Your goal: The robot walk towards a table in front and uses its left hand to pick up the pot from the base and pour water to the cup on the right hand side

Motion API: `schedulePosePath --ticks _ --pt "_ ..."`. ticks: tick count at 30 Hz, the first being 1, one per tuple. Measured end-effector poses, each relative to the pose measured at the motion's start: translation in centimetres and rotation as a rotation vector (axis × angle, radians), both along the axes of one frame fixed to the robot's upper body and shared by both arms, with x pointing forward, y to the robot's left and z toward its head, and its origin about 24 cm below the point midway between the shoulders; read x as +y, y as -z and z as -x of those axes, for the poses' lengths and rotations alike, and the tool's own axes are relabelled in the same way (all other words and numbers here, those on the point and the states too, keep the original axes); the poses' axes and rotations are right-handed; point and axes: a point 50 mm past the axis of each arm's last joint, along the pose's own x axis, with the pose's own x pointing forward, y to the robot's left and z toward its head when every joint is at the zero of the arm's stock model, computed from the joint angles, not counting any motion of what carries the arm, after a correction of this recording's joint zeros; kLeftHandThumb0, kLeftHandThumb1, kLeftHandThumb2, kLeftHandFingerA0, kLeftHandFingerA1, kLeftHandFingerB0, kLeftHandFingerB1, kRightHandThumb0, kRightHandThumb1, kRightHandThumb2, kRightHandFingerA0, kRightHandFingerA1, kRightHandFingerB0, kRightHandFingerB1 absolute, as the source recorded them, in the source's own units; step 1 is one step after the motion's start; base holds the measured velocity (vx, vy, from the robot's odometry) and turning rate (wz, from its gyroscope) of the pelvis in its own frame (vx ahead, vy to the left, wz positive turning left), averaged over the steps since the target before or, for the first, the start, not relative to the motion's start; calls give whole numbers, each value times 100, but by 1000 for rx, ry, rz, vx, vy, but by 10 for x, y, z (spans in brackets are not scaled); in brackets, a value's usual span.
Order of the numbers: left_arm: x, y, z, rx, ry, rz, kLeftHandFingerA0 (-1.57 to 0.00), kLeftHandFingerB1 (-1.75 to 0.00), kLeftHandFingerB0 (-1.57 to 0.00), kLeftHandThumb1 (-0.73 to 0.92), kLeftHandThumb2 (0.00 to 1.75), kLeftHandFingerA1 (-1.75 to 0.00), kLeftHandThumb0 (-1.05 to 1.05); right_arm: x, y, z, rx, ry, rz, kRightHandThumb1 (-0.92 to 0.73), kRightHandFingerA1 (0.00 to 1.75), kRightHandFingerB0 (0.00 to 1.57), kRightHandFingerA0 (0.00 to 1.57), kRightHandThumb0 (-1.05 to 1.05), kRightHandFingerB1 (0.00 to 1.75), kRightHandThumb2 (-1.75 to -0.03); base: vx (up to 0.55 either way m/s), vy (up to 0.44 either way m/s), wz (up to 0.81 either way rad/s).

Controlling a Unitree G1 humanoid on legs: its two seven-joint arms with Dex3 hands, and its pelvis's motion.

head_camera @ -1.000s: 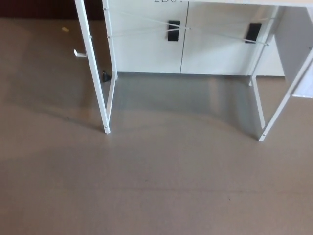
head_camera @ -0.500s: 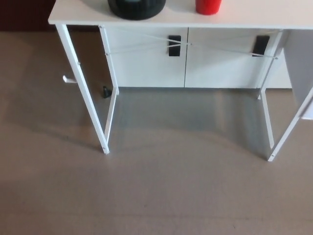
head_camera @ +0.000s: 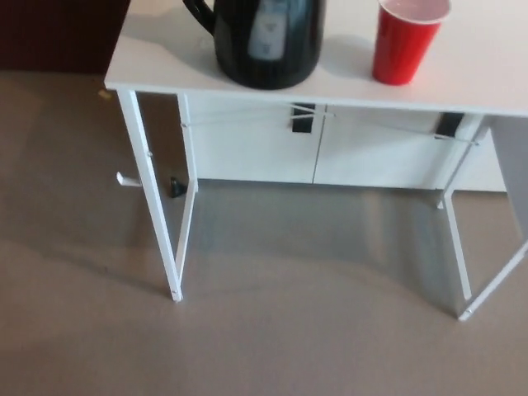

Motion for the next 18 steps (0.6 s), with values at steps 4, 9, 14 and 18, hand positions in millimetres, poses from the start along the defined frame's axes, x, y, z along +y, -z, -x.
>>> schedulePosePath --ticks 4,9,14,18 --pt "0 0 1 5 1 -3 -20 -46 -12 50 90 -50 -2 0 0 1 2 -1 -1 -55 54 30 52 -10 38 -56 222 -52 8" --pt "-2 0 -5 -12 7 -1 -20 -46 -12 50 90 -51 -3 -2 -1 -1 -4 -3 3 -54 54 33 54 -10 38 -55 320 -144 23" --pt "-3 1 -1 -3 9 -1 -22 -46 -13 49 90 -51 -2 -2 -1 -1 -5 -3 4 -54 54 32 55 -12 38 -55 231 -30 -10" --pt "-3 1 0 1 7 -1 -22 -46 -13 50 90 -51 -3 -2 -1 0 0 -3 4 -37 64 20 45 -6 51 -84 207 120 -17"
